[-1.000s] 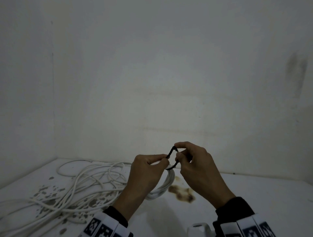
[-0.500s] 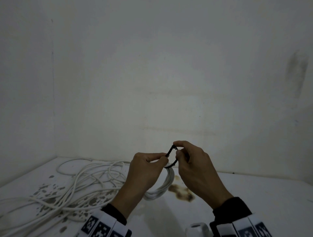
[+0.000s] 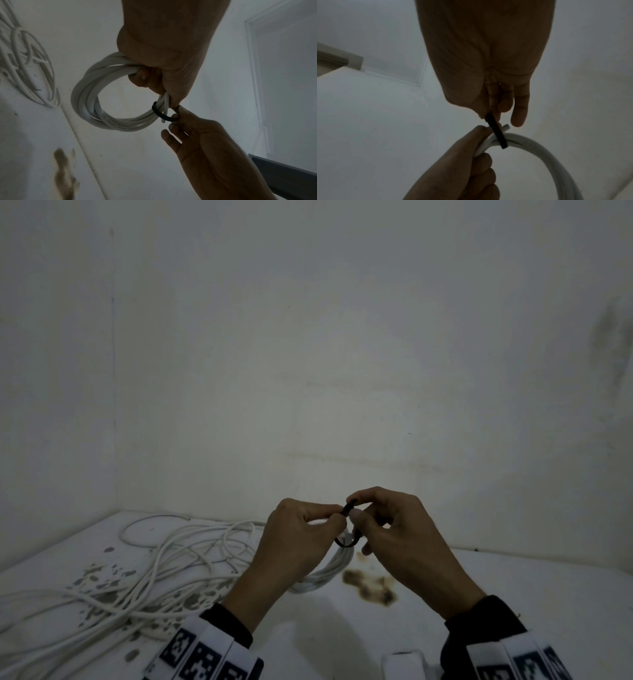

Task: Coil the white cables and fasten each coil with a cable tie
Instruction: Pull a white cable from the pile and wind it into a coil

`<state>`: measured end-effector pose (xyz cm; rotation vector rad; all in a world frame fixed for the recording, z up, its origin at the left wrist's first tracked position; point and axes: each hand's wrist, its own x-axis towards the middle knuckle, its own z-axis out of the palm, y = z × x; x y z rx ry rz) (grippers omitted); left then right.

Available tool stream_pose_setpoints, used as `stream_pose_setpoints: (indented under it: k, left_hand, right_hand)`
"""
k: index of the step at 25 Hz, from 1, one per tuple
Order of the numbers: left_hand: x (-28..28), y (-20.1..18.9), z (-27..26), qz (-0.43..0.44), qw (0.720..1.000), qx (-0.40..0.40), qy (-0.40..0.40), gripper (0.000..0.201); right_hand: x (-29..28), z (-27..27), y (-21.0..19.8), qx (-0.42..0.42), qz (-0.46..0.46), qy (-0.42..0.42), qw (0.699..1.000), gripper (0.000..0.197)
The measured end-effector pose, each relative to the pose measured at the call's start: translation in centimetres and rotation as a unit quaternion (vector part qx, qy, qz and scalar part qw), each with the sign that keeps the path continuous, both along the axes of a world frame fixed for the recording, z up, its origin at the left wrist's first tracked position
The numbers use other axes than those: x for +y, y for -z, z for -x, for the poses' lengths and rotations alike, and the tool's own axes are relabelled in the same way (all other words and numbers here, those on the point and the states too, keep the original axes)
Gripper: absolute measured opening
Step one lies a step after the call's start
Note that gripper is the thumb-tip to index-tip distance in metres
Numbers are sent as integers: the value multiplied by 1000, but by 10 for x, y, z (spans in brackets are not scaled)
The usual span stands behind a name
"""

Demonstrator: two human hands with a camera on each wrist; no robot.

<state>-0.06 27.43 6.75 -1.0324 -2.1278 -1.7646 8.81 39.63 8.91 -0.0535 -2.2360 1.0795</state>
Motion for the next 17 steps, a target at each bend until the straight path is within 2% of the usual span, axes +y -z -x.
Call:
stream_pose_setpoints:
  k: [2,4,7,10,13,17]
  left_hand:
    - [-1,-2,-2,-5,1000,17,12,30]
    - [-2,-5,-4,-25,999,13,34,33]
    - [1,-9,-11,-40,998,-5,57,29]
    - [8,-2,-11,-19,999,-5,28,26]
    - [12,8,-2,-13,999,-41,-16,37]
    - [14,19,8,9,996,35,-77,50]
  right_hand:
    - [-1,1,1,7,33,-7,999,10]
    - [0,4,3,59,47,21,997,10]
    - [2,7,5,141,-5,75,987,11]
    - [-1,8,6,176,-46,93,979,15]
    - [-6,8,7,206,-115,84,968,16]
    - [-14,10,9,185,-193,60,962,13]
